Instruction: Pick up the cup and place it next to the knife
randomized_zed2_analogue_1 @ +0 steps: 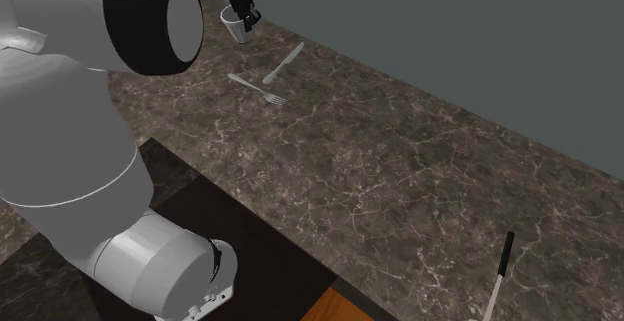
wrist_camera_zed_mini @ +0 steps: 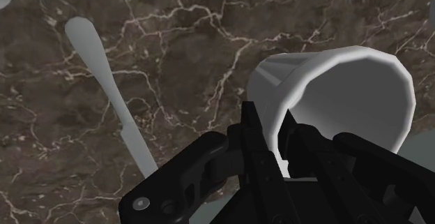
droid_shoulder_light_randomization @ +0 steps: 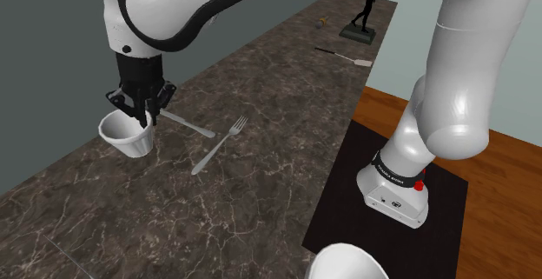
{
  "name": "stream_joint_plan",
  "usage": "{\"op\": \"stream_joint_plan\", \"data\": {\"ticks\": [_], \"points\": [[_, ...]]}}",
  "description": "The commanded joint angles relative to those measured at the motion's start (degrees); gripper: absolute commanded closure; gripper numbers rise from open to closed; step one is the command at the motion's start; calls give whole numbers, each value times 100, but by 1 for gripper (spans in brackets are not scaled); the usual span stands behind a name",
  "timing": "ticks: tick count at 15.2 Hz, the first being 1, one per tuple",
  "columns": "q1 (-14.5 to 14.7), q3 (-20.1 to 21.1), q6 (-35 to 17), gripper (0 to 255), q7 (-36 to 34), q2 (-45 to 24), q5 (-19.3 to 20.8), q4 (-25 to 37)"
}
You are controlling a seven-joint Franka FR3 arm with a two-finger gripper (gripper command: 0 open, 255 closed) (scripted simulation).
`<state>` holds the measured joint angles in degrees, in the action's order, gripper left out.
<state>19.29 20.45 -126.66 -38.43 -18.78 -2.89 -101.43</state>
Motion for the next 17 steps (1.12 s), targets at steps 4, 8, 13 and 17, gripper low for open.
{"op": "stream_joint_plan", "data": {"ticks": [4, 8, 13, 17], "points": [[28, -21, -334, 255, -1, -172, 49, -164], [37, -31, -458, 255, 2, -240, 68, -224], [37, -31, -458, 255, 2, -240, 68, -223], [37, -31, -458, 0, 2, -240, 68, -224]]}}
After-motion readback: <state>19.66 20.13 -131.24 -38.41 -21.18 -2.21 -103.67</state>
